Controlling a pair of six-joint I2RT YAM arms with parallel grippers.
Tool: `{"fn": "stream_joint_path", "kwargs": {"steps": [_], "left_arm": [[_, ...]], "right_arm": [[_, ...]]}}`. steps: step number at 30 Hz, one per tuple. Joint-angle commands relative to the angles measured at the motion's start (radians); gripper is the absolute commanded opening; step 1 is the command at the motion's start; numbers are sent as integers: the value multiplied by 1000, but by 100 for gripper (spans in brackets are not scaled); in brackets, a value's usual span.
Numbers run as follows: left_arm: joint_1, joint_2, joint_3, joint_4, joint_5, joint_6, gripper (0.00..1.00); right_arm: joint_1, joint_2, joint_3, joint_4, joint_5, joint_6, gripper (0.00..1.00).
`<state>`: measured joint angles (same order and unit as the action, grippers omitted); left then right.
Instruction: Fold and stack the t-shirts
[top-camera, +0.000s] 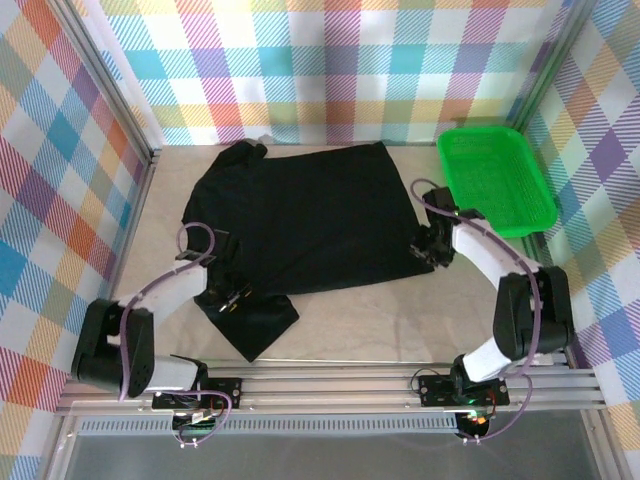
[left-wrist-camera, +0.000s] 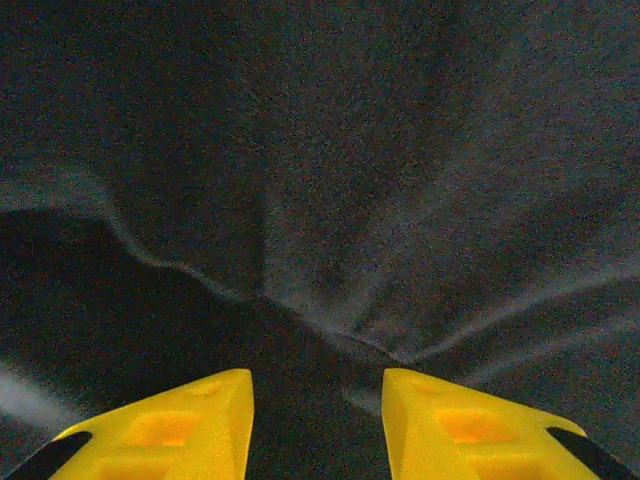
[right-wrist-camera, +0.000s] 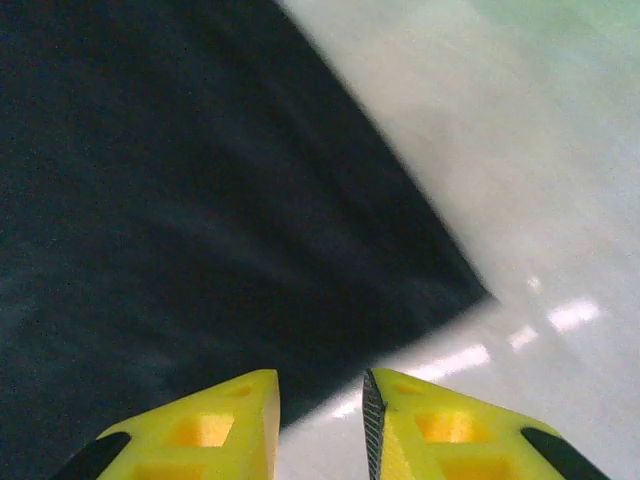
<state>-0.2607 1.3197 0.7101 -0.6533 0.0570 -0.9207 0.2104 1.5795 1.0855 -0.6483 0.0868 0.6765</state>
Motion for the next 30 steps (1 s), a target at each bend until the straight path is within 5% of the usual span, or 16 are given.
{"fn": "stream_joint_path", "kwargs": {"steps": [1, 15, 22, 30], "left_arm": [[-6, -57, 33, -82, -73, -36, 41], [228, 309, 236, 5, -55, 78, 42], [214, 497, 346, 50, 75, 150, 42], [161, 614, 476, 23, 87, 167, 43]], "right_arm": [[4, 138, 105, 77, -86, -104, 27], [38, 431, 249, -192, -16, -121, 27], [-7, 294, 107, -239, 59, -70, 27], [-64, 174, -23, -190, 37, -57, 32]]}}
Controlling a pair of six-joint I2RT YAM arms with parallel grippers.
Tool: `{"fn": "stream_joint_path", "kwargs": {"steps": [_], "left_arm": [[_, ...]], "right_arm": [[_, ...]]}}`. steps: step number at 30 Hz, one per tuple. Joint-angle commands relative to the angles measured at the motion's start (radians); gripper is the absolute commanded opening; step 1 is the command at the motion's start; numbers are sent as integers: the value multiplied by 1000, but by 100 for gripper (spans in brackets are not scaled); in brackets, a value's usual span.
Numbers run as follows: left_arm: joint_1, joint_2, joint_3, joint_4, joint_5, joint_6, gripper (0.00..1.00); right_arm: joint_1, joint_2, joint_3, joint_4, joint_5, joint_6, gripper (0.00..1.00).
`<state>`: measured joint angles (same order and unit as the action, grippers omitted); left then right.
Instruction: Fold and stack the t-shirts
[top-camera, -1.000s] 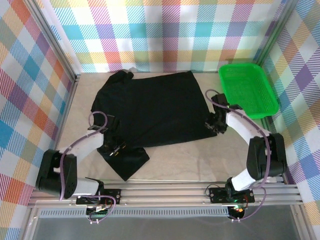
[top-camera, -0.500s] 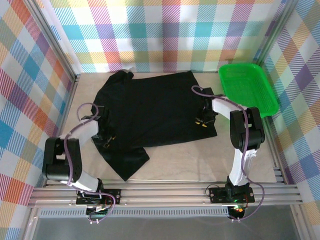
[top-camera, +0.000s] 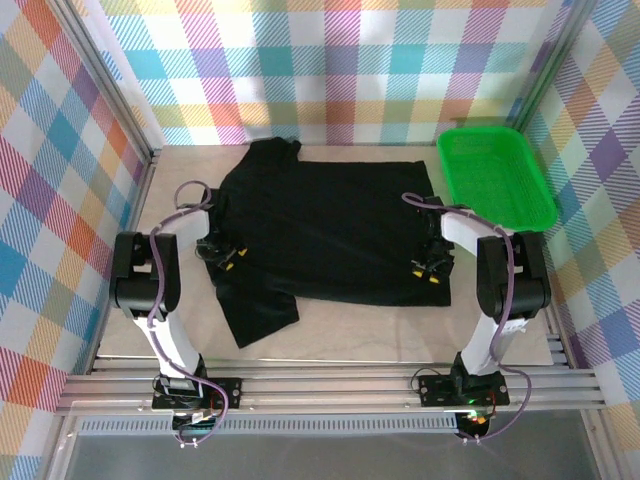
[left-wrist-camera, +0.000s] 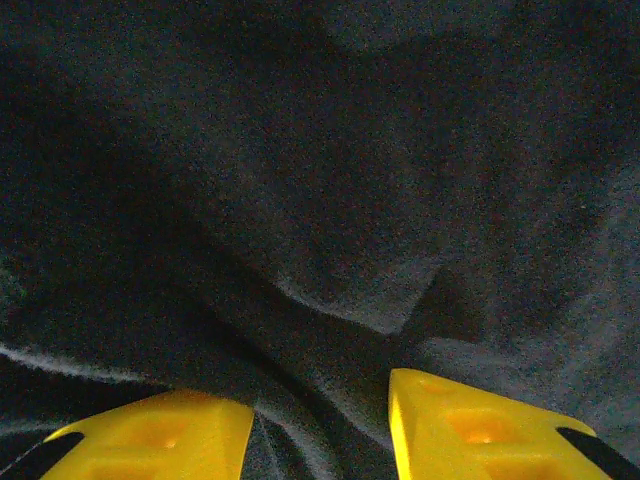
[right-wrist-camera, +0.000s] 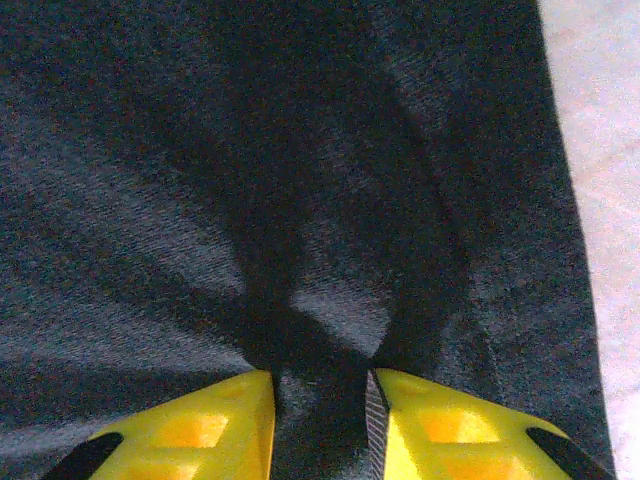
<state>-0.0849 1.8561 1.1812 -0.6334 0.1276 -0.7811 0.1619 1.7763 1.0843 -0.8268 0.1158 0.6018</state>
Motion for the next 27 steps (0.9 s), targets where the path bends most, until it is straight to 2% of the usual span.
{"fn": "stream_joint_path", "kwargs": {"steps": [1, 4, 6, 10, 14, 17, 20, 24, 27], "left_arm": [[-15, 80, 21, -16, 2, 28, 43], [-15, 22, 26, -68, -68, 27, 49], [-19, -83, 5, -93, -124, 25, 55], [-41, -365, -83, -183, -241, 7, 58], [-77, -562, -257, -304, -198, -48, 56], [-105, -702, -422, -321, -122, -109, 53], [-105, -805, -509, -306, -113, -115, 52], [-118, -812, -567, -225, 22, -125, 47], [-174, -783, -606, -235, 36, -142, 47]], "right_arm": [[-15, -26, -20, 8, -11, 11, 33], [-9, -23, 25, 22, -48, -7, 35], [-5, -38, 63, 8, -42, -21, 37], [-2, -115, 127, -40, -24, -36, 41], [5, -192, 150, -105, -66, -15, 43], [22, -267, 102, -127, -114, 25, 43], [28, -352, 28, -127, -153, 66, 44], [28, -431, -70, -156, -137, 85, 44], [25, -470, -131, -156, -117, 81, 44]]}}
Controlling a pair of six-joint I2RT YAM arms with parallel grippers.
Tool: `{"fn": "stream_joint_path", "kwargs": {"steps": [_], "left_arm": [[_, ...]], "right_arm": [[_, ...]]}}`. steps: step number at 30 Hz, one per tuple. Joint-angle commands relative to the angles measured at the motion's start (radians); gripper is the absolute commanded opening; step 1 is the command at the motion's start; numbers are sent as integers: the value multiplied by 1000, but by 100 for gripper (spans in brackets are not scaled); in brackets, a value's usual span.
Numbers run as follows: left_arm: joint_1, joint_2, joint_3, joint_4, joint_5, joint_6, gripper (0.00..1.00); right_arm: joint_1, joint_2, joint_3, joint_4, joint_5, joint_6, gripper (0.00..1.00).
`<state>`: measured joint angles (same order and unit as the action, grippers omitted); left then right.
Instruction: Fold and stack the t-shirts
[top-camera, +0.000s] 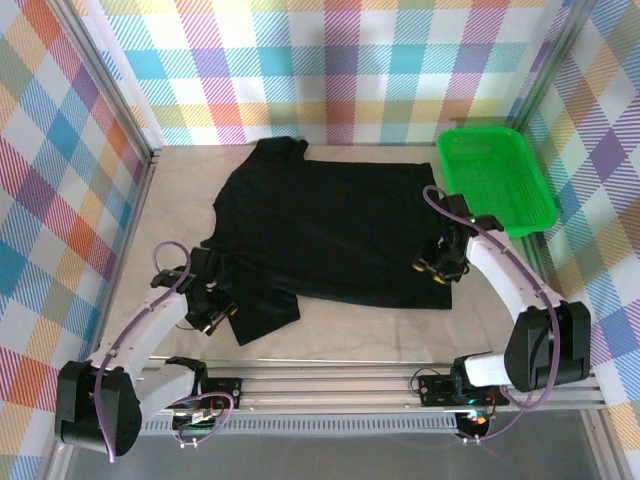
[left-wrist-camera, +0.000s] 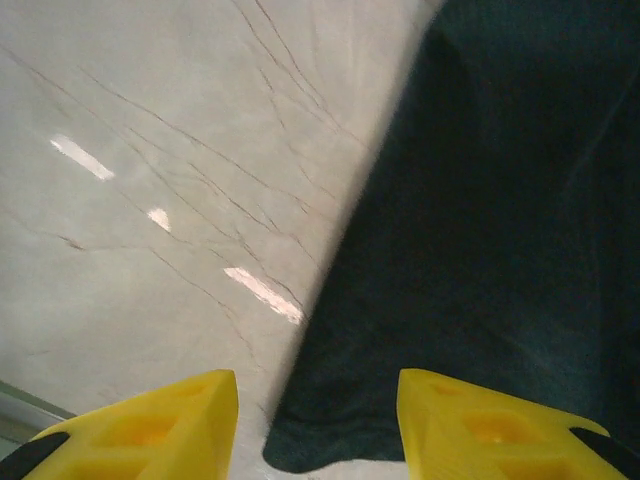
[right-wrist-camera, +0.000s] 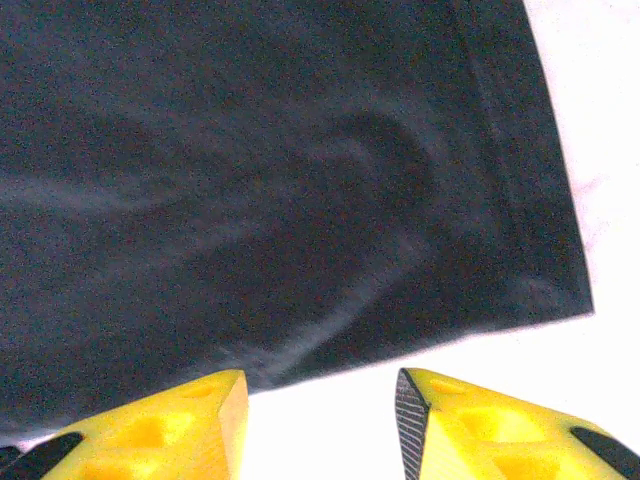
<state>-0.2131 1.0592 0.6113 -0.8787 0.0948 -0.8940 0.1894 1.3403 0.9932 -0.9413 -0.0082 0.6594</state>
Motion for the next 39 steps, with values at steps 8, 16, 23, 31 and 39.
{"fn": "stream_joint_path", "kwargs": {"steps": [8, 16, 23, 31, 39], "left_arm": [[-108, 65, -112, 185, 114, -111, 43], [-220, 180, -123, 264, 48, -174, 0], [-221, -128, -136, -140, 2, -212, 0], [-219, -266, -130, -240, 25, -242, 0], [-221, -281, -109, -304, 58, -227, 0]], "right_arm": [[-16, -49, -120, -7, 4, 35, 44], [-62, -51, -154, 0, 18, 75, 46], [-224, -119, -271, 71, 12, 175, 46], [-249, -48, -350, 165, -41, 200, 41], [-255, 43, -367, 223, -68, 192, 38]]}}
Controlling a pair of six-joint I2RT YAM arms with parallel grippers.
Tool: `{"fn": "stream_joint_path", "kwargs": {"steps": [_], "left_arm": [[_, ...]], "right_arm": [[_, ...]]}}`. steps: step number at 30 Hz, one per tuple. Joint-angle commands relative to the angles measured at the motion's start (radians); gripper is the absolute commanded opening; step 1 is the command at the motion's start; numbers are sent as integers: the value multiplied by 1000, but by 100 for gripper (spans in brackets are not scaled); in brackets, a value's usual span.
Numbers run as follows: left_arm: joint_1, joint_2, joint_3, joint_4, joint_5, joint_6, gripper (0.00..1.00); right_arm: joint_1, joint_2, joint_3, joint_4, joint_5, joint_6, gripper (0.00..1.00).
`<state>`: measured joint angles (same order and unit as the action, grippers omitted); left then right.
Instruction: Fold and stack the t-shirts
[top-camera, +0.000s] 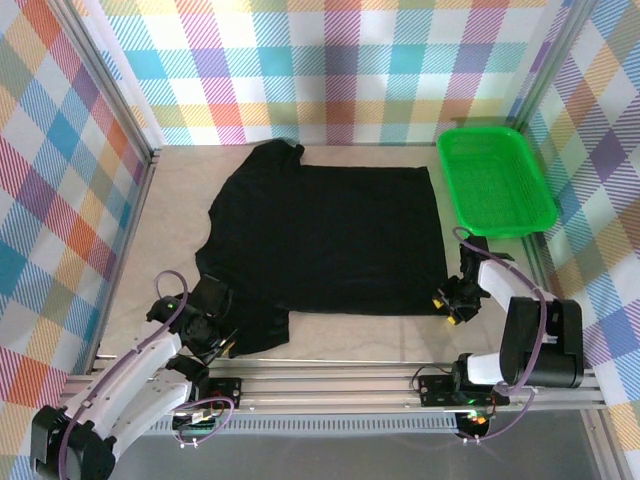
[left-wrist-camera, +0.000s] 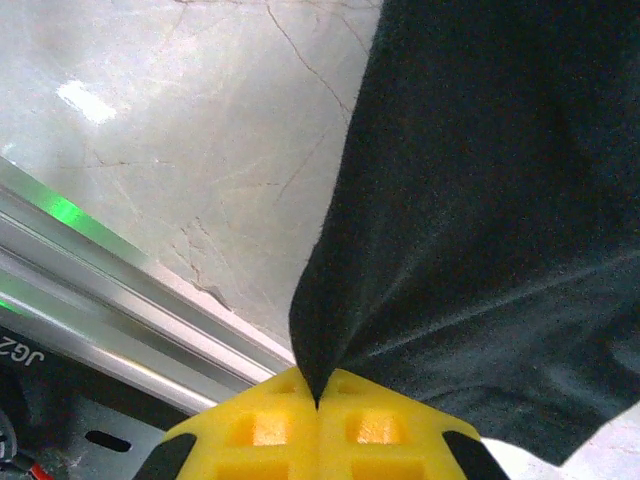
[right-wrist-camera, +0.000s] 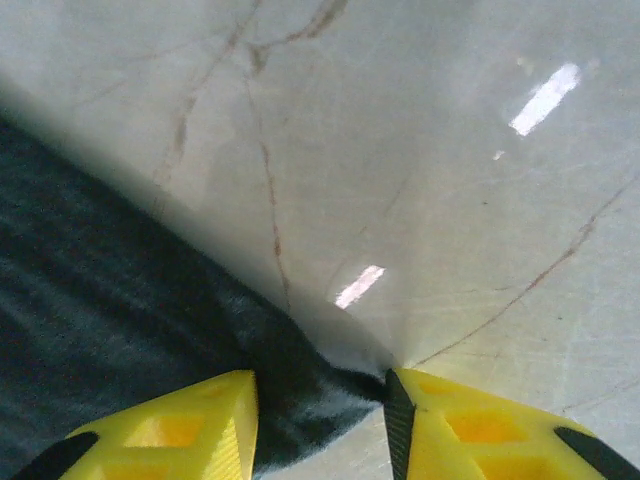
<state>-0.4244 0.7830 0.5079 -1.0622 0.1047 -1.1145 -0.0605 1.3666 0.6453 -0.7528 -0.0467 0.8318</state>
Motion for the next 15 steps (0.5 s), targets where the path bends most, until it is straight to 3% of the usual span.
{"fn": "stream_joint_path", "kwargs": {"steps": [1, 4, 7, 10, 15], "left_arm": [[-10, -7, -10, -122, 58, -6, 0], [-9, -28, -6, -146, 70, 7, 0], [-11, -42, 1, -165, 114, 34, 0], [-18, -56, 41, -206, 129, 100, 0], [-28, -76, 190, -269, 30, 204, 0]], "right_arm": [[-7, 16, -28, 46, -30, 22, 35], [-7, 24, -38, 87, -30, 16, 23], [-8, 40, -8, 84, -29, -25, 2], [-6, -9, 12, 15, -12, -46, 0], [24, -197, 10, -112, -19, -31, 0]]}}
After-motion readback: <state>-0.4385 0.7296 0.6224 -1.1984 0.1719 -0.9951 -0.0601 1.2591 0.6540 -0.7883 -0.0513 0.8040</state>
